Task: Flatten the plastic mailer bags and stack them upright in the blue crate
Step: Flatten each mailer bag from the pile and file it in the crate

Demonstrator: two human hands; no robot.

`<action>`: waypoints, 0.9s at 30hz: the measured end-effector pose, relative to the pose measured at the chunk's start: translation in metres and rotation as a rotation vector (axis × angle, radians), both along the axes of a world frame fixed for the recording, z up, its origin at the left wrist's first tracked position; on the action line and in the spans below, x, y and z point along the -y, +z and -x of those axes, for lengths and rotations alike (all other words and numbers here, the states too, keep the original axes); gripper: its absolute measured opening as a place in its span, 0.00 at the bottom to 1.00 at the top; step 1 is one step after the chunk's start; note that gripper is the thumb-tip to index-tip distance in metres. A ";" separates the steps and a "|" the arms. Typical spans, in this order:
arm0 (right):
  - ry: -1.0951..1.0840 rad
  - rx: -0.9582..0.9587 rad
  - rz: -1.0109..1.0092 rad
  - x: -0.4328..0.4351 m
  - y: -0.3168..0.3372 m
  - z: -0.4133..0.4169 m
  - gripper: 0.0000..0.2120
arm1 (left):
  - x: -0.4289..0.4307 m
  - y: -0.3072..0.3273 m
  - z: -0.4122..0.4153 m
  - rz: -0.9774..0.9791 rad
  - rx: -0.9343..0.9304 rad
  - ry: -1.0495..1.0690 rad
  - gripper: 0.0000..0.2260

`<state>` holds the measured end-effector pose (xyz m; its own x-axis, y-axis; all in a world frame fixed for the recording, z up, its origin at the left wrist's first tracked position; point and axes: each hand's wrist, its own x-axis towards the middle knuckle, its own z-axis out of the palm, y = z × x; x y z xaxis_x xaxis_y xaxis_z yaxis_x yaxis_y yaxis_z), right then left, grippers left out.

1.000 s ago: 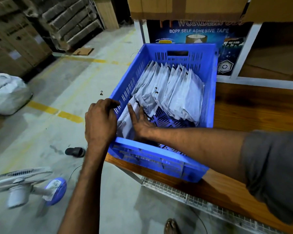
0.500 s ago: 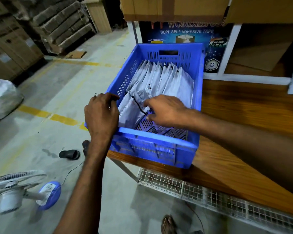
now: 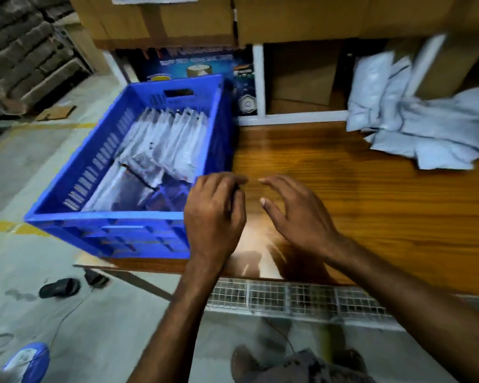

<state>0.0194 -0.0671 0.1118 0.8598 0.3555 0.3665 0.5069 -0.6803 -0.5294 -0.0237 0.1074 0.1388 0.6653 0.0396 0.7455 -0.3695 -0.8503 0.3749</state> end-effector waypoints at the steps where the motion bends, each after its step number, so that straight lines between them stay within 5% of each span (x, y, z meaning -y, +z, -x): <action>1: -0.012 -0.029 -0.004 0.020 -0.005 0.003 0.18 | 0.022 -0.005 -0.001 0.007 -0.018 -0.034 0.08; 8: -0.217 -0.131 0.004 0.187 -0.032 0.012 0.15 | 0.177 -0.071 -0.021 0.105 -0.381 -0.207 0.08; 14: -0.579 -0.047 0.017 0.327 -0.047 0.001 0.16 | 0.287 -0.120 -0.049 -0.117 -0.678 -0.438 0.19; 18: -0.993 -0.160 0.109 0.393 -0.063 -0.021 0.40 | 0.342 -0.148 -0.078 -0.422 -0.732 -0.504 0.31; 22: -1.089 -0.430 0.146 0.426 -0.083 -0.051 0.59 | 0.353 -0.153 -0.090 -0.438 -0.705 -0.450 0.31; 27: -1.096 -0.328 0.256 0.423 -0.102 -0.055 0.38 | 0.350 -0.153 -0.089 -0.393 -0.708 -0.462 0.29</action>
<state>0.0748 -0.4905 0.0095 0.7918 -0.6032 0.0955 -0.5522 -0.7740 -0.3097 0.0655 -0.2430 -0.0139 0.8571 -0.5111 0.0640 -0.4977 -0.7897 0.3587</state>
